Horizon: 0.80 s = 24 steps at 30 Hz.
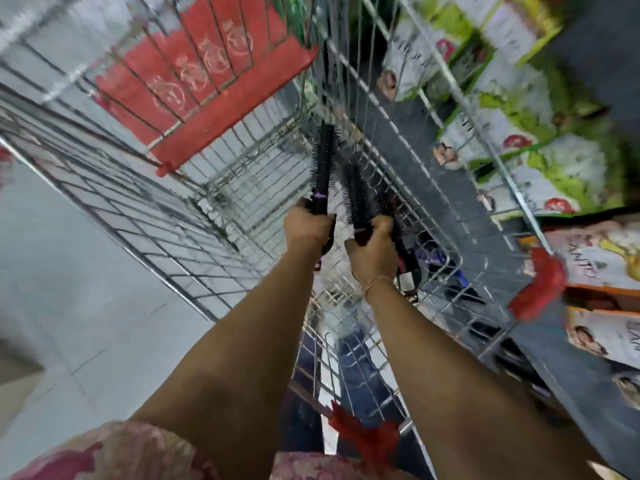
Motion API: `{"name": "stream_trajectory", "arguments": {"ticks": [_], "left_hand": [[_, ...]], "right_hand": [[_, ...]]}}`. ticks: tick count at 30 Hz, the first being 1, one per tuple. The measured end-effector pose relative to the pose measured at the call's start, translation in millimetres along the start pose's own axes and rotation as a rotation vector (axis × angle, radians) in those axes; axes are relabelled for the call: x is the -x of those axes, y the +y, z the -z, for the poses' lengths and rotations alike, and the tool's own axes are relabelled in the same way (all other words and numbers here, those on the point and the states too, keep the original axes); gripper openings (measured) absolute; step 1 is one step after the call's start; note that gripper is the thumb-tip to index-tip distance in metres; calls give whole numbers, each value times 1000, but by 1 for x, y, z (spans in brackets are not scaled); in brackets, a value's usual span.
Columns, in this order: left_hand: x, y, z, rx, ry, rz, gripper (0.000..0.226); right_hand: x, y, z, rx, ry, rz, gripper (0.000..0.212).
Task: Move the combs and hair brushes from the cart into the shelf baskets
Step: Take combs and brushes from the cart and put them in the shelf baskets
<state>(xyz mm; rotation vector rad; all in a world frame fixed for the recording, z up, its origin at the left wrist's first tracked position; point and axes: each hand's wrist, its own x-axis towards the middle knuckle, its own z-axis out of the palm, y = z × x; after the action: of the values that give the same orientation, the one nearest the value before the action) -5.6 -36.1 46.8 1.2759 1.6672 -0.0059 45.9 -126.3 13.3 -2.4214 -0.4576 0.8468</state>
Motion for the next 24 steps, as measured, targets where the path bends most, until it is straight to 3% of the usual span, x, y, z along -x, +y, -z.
{"name": "stream_trajectory", "arguments": {"ticks": [4, 7, 11, 15, 20, 24], "left_hand": [[49, 41, 7, 228, 127, -288, 31], [84, 80, 16, 336, 179, -536, 41], [147, 136, 12, 612, 202, -869, 57], [230, 198, -15, 695, 144, -1111, 49], [336, 256, -87, 393, -116, -1259, 43], [378, 281, -153, -134, -346, -1147, 49]], "right_hand": [[17, -51, 47, -483, 270, 184, 38], [26, -98, 102, -787, 407, 364, 42], [44, -131, 201, -946, 645, 579, 48], [71, -119, 310, -1054, 977, 743, 48], [97, -41, 436, -927, 1191, 545, 25], [89, 27, 499, -546, 1089, 174, 27]]}}
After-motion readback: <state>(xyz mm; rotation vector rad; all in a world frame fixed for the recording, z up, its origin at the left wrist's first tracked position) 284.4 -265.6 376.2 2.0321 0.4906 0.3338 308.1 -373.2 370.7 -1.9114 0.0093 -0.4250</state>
